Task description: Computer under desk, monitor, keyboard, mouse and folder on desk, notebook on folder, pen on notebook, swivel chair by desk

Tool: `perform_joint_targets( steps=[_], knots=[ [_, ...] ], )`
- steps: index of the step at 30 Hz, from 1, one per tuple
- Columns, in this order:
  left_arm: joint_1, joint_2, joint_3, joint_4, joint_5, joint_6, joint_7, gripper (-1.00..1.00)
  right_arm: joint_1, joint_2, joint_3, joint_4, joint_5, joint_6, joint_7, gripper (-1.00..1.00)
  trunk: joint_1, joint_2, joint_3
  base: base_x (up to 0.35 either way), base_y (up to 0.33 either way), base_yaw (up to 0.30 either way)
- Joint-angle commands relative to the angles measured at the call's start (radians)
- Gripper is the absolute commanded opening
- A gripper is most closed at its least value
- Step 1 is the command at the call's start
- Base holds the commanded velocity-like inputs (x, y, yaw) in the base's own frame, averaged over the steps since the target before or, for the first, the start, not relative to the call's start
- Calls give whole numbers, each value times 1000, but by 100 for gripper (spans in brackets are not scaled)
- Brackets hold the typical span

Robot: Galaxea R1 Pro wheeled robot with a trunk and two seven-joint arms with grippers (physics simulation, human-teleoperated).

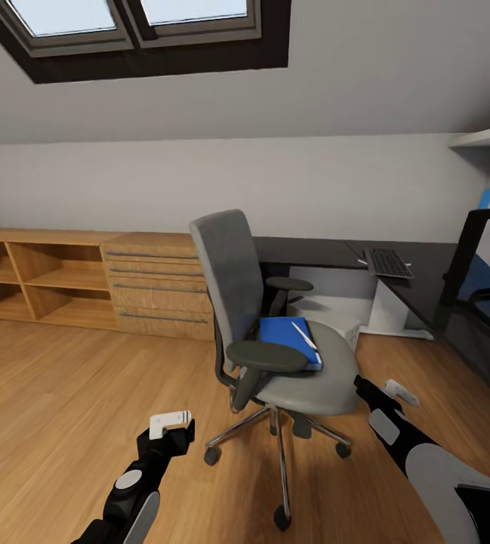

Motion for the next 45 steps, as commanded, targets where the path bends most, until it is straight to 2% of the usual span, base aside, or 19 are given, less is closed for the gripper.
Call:
perform_joint_targets(
  steps=[1,27,45],
  knots=[
    [-1,1,-3,-1,10,2,10,100,-1,0,-2,0,-4,-3,0,100,0,0,-1,0,0,0],
    [-1,11,3,3,9,2,13,100,-1,0,0,0,-3,-3,0,100,0,0,-1,78,0,0],
    [-1,11,3,5,8,2,11,100,-1,-1,-2,2,-3,-3,0,100,0,0,-1,181,0,0]
  ],
)
